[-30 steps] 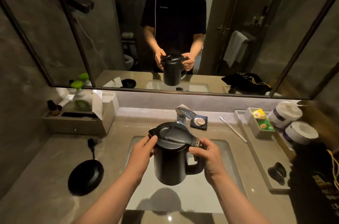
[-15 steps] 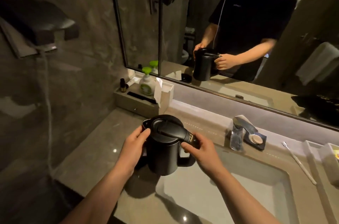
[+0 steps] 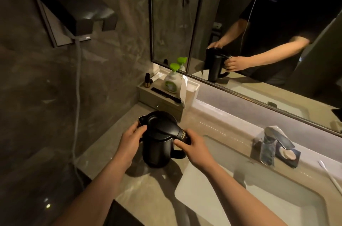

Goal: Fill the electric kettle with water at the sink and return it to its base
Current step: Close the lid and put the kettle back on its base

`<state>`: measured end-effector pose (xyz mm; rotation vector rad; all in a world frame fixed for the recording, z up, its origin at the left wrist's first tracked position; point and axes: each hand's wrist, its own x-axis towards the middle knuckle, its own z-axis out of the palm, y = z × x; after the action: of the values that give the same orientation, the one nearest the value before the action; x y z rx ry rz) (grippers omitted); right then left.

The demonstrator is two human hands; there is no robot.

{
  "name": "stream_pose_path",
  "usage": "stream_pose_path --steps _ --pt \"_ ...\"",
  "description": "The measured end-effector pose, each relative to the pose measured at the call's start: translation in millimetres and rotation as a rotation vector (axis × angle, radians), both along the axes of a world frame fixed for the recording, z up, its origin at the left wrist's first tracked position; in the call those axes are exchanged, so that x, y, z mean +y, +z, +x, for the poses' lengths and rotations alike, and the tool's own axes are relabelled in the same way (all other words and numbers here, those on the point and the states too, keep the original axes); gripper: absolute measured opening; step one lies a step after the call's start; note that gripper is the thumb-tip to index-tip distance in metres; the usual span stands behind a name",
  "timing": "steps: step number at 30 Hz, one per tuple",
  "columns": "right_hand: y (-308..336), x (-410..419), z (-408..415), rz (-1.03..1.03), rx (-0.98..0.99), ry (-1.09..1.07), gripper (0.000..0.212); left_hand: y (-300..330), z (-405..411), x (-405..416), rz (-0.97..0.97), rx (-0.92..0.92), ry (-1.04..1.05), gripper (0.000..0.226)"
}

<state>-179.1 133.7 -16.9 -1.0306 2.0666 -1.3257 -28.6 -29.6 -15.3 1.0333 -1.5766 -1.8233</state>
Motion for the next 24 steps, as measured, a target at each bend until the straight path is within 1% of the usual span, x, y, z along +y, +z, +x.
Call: stream_pose_path --steps 3,5,9,19,23,24 --pt "-2.6 -6.4 -1.9 -0.002 -0.007 0.000 0.016 -2.1 -0.6 -6.2 -0.003 0.009 -0.003 0.025" --pt "-2.5 -9.7 -2.1 -0.011 -0.003 0.004 0.018 -2.9 0.0 -9.4 -0.010 0.009 -0.010 0.024" --pt "-1.8 -13.3 -2.8 0.015 0.016 0.022 0.017 -3.8 2.0 -13.6 -0.024 0.013 -0.030 0.024" --pt "-18.2 -8.3 0.7 0.034 -0.038 0.017 0.016 -12.5 -2.2 -7.7 -0.036 0.035 -0.021 0.028" --pt "-16.3 -6.8 2.4 0.073 -0.031 0.026 0.018 -17.8 -0.8 -5.7 -0.062 0.047 -0.025 0.025" --pt "-9.5 -5.3 6.6 0.110 -0.032 0.030 0.021 -16.0 -1.8 -4.5 -0.037 0.038 -0.025 0.023"
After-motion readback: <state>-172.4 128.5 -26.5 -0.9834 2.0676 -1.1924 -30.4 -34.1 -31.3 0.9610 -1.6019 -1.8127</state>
